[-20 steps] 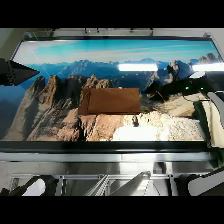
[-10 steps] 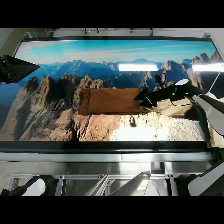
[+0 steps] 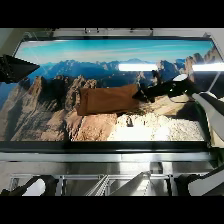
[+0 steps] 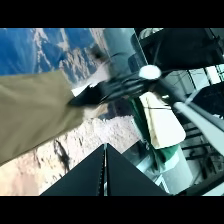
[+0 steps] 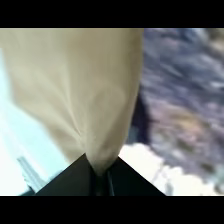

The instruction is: Fold the shirts.

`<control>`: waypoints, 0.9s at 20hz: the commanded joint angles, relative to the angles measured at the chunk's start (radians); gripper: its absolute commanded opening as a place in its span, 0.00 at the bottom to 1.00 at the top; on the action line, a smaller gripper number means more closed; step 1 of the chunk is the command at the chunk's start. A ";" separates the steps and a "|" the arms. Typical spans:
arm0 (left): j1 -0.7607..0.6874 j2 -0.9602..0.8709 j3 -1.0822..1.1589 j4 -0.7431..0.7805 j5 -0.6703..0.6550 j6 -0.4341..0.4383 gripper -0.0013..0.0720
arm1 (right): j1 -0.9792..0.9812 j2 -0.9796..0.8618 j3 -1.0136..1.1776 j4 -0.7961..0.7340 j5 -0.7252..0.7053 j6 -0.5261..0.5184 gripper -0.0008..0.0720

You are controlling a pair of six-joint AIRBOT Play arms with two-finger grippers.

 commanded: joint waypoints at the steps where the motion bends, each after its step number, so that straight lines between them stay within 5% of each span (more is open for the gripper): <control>1: 0.001 0.001 0.000 0.002 -0.002 0.010 0.05 | -0.148 0.211 0.010 -0.017 -0.034 0.096 0.03; 12: 0.001 0.001 -0.112 0.008 -0.012 0.113 0.05 | -0.917 0.687 -0.082 -0.937 0.230 0.595 0.03; 17: 0.001 0.000 -0.215 0.009 -0.014 0.135 0.05 | -1.006 0.790 -0.327 -1.107 0.253 0.640 0.04; 18: 0.001 0.001 -0.215 0.006 -0.020 0.135 0.05 | -1.016 0.787 -0.350 -1.109 0.274 0.640 0.10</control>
